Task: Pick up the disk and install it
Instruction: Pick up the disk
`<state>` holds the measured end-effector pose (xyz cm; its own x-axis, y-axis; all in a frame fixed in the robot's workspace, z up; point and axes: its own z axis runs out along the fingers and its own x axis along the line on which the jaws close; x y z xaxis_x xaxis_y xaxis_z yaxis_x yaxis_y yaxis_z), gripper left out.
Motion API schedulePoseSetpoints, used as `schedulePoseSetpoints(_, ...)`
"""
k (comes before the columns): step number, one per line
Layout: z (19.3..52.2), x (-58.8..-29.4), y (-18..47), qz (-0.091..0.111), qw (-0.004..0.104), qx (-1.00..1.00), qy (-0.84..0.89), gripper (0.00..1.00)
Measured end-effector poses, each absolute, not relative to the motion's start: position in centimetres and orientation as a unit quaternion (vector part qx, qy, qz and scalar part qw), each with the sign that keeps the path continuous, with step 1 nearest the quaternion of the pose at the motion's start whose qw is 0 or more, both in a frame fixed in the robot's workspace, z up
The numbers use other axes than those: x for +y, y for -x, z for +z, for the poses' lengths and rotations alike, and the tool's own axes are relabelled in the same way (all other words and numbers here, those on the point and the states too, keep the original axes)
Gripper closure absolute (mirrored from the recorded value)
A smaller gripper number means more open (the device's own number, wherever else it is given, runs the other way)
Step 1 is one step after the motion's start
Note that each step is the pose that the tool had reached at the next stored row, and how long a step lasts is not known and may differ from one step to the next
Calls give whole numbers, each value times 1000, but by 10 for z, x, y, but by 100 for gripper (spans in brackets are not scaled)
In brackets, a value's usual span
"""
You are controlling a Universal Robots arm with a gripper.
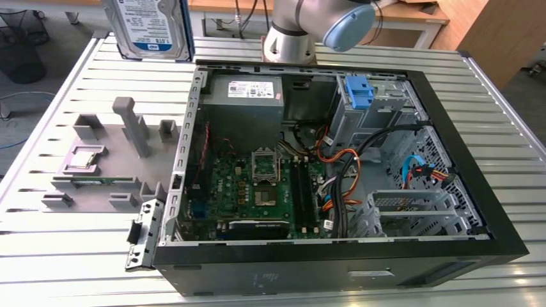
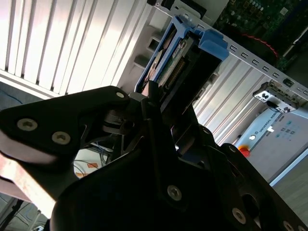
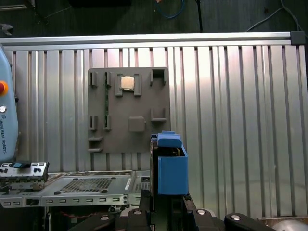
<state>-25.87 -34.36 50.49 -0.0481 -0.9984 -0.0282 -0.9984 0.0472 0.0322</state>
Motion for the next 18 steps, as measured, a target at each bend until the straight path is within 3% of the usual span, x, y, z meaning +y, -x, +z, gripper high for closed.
schedulePoseSetpoints(18, 505, -344, 227, -21, 1, -724, -690, 65)
